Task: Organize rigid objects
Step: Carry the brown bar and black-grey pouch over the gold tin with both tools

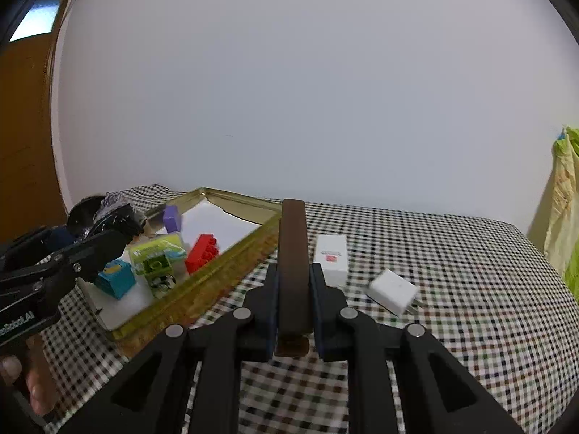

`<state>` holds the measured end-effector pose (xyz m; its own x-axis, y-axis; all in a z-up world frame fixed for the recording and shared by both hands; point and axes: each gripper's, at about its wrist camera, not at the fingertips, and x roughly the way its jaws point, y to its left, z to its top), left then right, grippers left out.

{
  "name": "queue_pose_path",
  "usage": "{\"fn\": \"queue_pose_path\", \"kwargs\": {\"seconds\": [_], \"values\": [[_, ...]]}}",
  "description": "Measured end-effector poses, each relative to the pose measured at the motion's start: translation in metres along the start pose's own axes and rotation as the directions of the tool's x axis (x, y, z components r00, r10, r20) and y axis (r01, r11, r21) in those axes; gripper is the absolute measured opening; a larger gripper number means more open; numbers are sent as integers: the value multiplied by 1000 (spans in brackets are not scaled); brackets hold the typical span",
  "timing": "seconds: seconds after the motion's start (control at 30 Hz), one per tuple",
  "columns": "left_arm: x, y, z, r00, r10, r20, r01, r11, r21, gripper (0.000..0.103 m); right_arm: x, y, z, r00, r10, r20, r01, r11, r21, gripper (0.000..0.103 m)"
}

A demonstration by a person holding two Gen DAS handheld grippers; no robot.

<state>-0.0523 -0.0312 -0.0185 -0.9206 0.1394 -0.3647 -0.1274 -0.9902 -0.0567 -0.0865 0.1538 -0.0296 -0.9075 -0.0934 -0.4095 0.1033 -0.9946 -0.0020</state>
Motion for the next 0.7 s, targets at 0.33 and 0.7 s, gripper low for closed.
{"fn": "queue_pose_path", "kwargs": {"seconds": [0.33, 0.7], "values": [[2, 38, 9, 996, 85, 9, -85, 996, -15, 49, 11, 19, 14, 998, 64, -9, -64, 997, -32, 17], [25, 48, 11, 992, 112, -64, -113, 993, -23, 49, 20, 35, 25, 995, 97, -26, -99, 994, -56, 17]]}}
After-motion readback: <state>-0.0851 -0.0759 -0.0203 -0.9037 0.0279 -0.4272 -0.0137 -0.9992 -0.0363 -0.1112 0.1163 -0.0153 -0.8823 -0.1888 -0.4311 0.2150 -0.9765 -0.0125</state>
